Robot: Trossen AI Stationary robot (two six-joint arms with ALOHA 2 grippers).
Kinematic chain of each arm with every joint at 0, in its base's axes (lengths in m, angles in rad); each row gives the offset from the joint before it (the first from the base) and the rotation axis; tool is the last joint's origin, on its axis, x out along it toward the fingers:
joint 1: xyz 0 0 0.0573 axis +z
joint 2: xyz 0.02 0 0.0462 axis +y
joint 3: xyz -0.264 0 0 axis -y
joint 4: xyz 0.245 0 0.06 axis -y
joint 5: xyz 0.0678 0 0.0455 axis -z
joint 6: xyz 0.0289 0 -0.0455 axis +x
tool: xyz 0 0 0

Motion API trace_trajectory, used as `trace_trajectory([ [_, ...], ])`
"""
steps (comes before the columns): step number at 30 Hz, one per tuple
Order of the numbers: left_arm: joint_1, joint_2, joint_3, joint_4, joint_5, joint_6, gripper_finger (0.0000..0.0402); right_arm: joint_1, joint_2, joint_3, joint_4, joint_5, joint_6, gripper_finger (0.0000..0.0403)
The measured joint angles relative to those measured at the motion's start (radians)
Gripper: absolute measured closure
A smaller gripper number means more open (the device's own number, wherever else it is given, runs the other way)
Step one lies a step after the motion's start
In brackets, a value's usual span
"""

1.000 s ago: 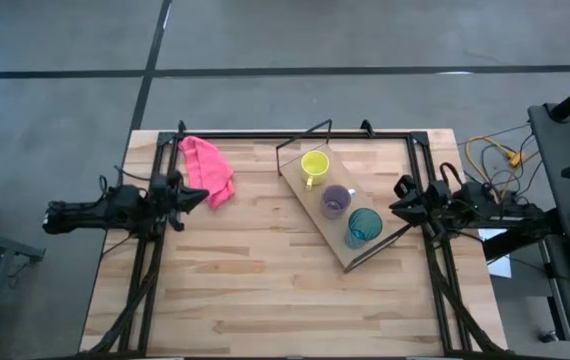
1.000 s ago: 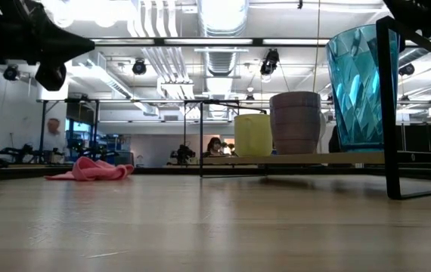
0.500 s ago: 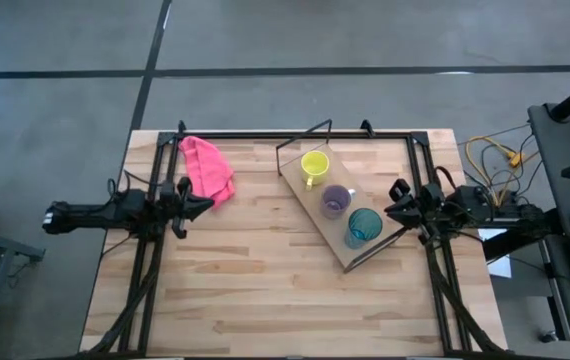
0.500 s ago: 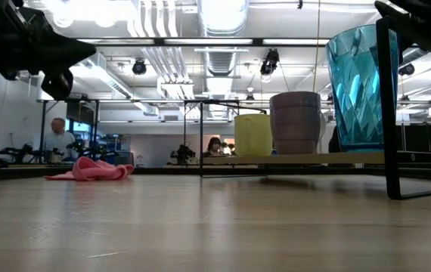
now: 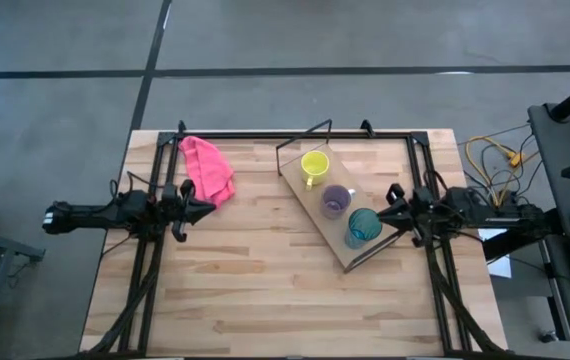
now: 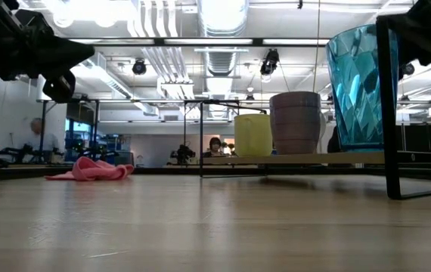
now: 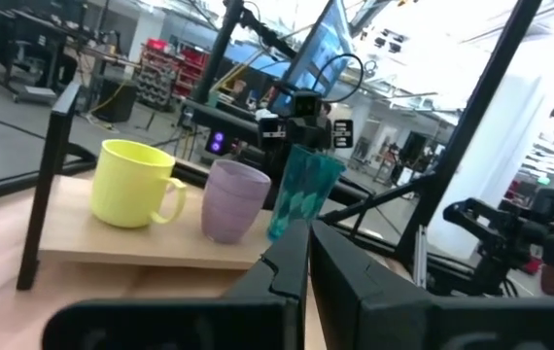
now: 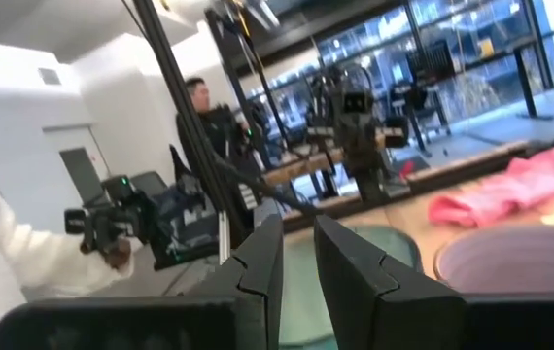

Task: Stack small to large cups/mugs on shelf
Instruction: Return to Home Position

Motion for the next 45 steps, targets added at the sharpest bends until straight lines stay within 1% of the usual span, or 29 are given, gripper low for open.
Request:
trace_trajectory([
  [12,0.0,0.011,-0.001,-0.007,0.009,0.0,0.0402,0.0,-0.002,0.005,-0.091,0.002,-0.003,0.0344],
  [20,0.0,0.011,-0.002,-0.009,0.008,0.0,0.0402,0.0,-0.004,0.006,-0.112,0.0,-0.077,0.0344],
  [22,0.0,0.011,-0.002,-0.009,0.008,0.0,0.0402,0.0,-0.004,0.006,-0.11,0.0,-0.062,0.0344],
  [25,0.0,0.011,-0.003,-0.008,0.008,0.0,0.0402,0.0,-0.004,0.005,-0.108,0.003,0.002,0.0344],
  [30,0.0,0.011,-0.003,-0.008,0.008,0.001,0.0402,0.0,-0.003,0.001,-0.089,0.002,-0.013,0.0344],
  [37,0.0,0.012,-0.003,-0.007,0.007,0.001,0.0402,0.0,0.0,-0.003,-0.005,0.0,-0.007,0.0344],
  [45,0.0,0.012,-0.003,-0.007,0.007,0.001,0.0402,0.0,0.002,-0.003,-0.002,0.0,-0.006,0.0344],
])
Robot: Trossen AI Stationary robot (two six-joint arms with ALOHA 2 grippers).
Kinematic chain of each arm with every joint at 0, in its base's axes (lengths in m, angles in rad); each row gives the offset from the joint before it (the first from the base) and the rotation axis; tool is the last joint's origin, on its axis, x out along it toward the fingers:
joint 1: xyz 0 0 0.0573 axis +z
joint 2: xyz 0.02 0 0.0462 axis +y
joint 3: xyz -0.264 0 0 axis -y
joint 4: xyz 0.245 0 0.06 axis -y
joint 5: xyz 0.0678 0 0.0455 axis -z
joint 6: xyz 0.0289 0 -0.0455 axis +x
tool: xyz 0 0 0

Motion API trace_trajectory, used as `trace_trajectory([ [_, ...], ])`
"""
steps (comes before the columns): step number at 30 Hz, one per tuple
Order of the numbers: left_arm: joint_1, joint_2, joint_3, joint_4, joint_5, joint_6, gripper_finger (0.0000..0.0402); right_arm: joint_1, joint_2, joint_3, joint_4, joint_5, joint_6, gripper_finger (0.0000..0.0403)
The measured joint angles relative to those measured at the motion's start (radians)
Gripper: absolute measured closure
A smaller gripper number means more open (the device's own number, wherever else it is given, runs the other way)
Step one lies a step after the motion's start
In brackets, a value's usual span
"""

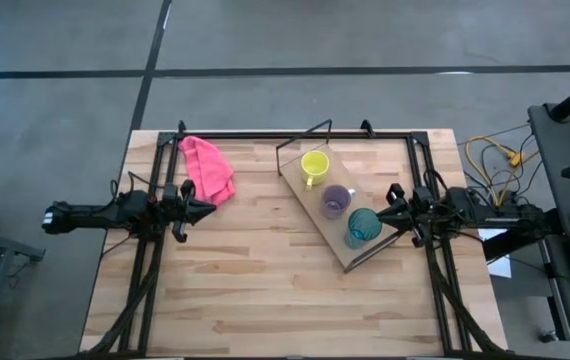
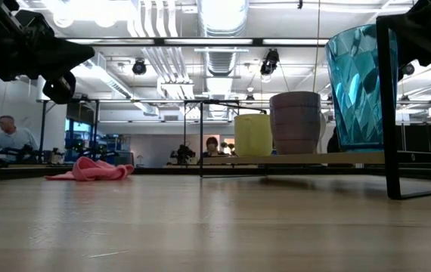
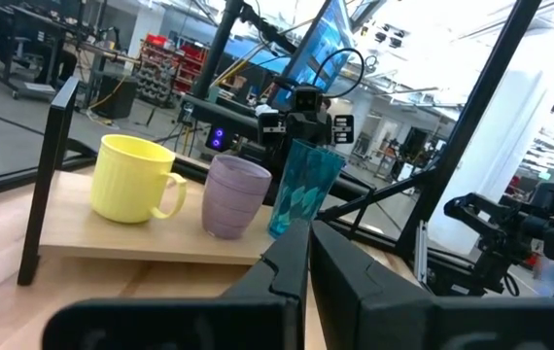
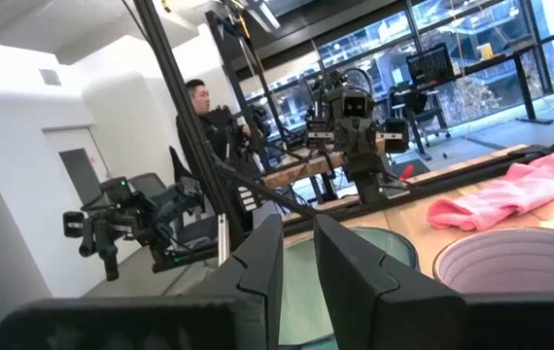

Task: Stack small to large cups/mugs on shelf
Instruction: Return to Home Position

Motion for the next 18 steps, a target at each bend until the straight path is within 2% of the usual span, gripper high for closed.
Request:
trace_trajectory([
  [18,0.0,0.001,0.0,0.0,0.0,0.0,0.0402,0.0,0.012,0.002,0.007,0.0,0.0,0.0344],
])
